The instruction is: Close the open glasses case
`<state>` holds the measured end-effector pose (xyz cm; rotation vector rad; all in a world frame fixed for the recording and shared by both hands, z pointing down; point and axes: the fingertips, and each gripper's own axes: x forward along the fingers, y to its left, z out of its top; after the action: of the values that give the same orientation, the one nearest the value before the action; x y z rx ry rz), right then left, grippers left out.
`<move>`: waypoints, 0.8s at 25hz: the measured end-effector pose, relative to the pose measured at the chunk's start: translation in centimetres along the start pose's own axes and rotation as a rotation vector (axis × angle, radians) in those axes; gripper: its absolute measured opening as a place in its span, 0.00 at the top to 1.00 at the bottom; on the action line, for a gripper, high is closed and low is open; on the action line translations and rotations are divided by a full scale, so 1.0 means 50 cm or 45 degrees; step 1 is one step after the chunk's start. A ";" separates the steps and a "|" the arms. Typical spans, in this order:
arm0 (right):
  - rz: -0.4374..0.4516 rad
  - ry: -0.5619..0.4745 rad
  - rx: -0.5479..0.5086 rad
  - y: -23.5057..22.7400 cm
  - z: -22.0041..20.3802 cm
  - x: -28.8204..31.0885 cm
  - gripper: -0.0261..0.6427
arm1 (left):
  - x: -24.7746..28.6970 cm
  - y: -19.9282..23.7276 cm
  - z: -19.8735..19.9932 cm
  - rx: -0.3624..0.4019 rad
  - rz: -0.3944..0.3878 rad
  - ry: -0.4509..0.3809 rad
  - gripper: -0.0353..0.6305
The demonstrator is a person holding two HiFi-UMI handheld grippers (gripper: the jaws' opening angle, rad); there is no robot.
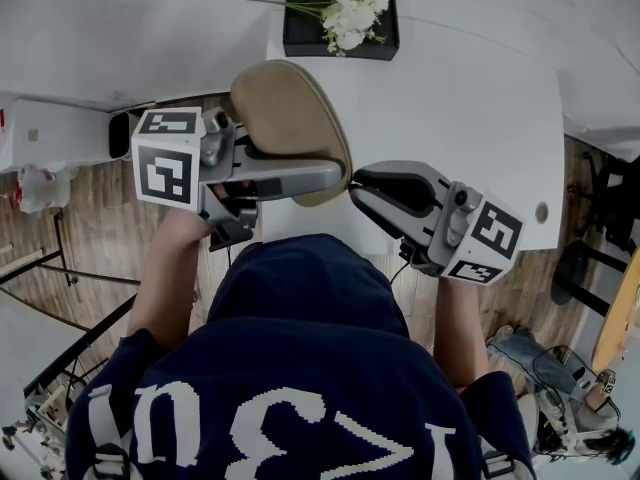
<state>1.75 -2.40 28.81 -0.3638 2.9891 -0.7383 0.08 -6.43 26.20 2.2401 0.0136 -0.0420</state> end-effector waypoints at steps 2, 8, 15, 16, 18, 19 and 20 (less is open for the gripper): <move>0.014 0.024 -0.008 0.001 -0.006 0.000 0.84 | -0.003 0.002 0.002 -0.014 -0.008 -0.017 0.51; 0.029 0.059 0.036 0.002 -0.037 0.014 0.78 | -0.003 -0.006 0.014 -0.016 -0.023 -0.043 0.51; -0.006 -0.021 0.036 -0.003 -0.018 0.008 0.91 | -0.007 -0.008 0.021 -0.003 -0.009 -0.058 0.51; -0.004 -0.035 0.039 -0.003 -0.013 0.005 0.91 | -0.008 -0.007 0.020 -0.004 -0.008 -0.059 0.51; -0.004 -0.051 0.044 -0.003 -0.007 0.001 0.90 | -0.009 -0.007 0.020 -0.010 -0.012 -0.063 0.51; -0.003 -0.059 0.046 -0.002 -0.004 0.000 0.90 | -0.008 -0.008 0.020 -0.013 -0.016 -0.066 0.51; -0.002 -0.067 0.050 -0.001 -0.002 -0.001 0.90 | -0.008 -0.009 0.021 -0.015 -0.019 -0.070 0.51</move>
<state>1.81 -2.39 28.91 -0.3777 2.9211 -0.7733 -0.34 -6.97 25.18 2.2266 0.0013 -0.1111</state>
